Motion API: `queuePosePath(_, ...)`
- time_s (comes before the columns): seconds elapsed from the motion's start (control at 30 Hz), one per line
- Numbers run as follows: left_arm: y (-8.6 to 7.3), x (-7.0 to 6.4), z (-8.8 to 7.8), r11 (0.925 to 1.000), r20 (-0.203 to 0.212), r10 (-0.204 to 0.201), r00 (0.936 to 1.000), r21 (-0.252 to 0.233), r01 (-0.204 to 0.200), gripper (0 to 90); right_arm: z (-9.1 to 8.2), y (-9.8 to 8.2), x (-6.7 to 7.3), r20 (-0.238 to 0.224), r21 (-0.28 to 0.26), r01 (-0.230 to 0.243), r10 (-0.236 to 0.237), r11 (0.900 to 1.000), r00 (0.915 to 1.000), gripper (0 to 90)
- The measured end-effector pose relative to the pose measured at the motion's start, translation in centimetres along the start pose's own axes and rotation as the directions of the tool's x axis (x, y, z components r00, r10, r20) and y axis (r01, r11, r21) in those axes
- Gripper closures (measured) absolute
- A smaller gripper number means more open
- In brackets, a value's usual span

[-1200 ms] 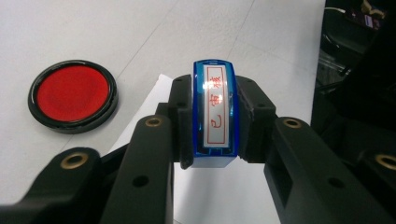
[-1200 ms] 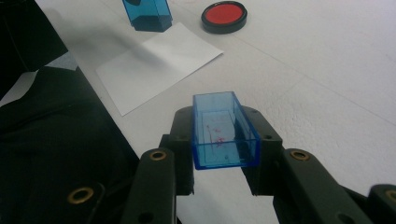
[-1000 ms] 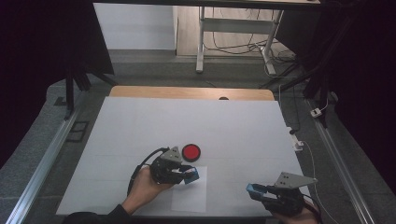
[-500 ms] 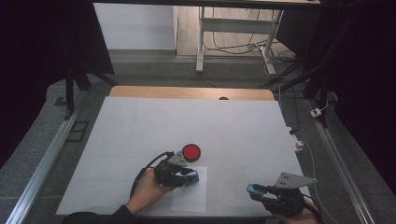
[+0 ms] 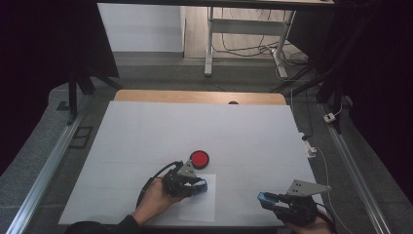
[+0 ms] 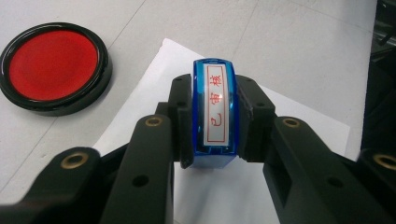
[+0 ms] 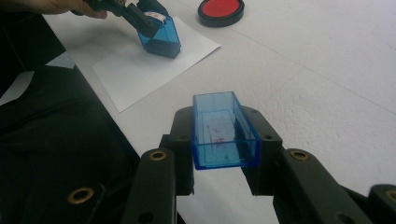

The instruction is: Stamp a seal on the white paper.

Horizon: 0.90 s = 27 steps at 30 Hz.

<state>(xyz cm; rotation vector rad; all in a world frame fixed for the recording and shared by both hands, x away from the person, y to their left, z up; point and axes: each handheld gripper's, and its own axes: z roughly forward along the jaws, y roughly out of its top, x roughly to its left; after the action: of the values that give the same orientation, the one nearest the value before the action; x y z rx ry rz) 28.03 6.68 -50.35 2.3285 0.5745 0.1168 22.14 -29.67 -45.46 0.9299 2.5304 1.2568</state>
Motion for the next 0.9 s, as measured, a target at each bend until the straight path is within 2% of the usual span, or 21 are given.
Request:
queuePosePath(0.17,-0.1,0.1,0.1,0.9996,0.007,-0.027,0.9996,-0.005,0.027,71.2,0.0,0.0,-0.1,-0.003,0.0,-0.007,0.007,1.0,1.0,68.2)
queuePosePath(0.33,0.0,-0.1,0.1,0.9999,-0.008,-0.014,0.9999,0.002,0.014,71.2,0.1,0.0,-0.1,-0.004,0.004,-0.008,0.008,1.0,1.0,68.2)
queuePosePath(0.5,0.0,0.0,0.1,0.9997,-0.004,-0.025,0.9997,0.002,0.025,71.2,0.1,0.0,0.0,-0.003,0.003,-0.008,0.008,1.0,1.0,68.2)
queuePosePath(0.77,-0.2,0.7,0.1,0.9974,0.038,-0.071,0.9968,-0.006,0.071,71.1,0.1,0.0,0.0,-0.007,0.005,-0.008,0.008,1.0,0.9999,68.2)
queuePosePath(0.9,-0.3,1.2,0.2,0.9947,0.064,-0.1,0.9929,-0.014,0.102,71.1,0.1,0.0,0.0,-0.007,0.007,-0.007,0.007,1.0,1.0,68.2)
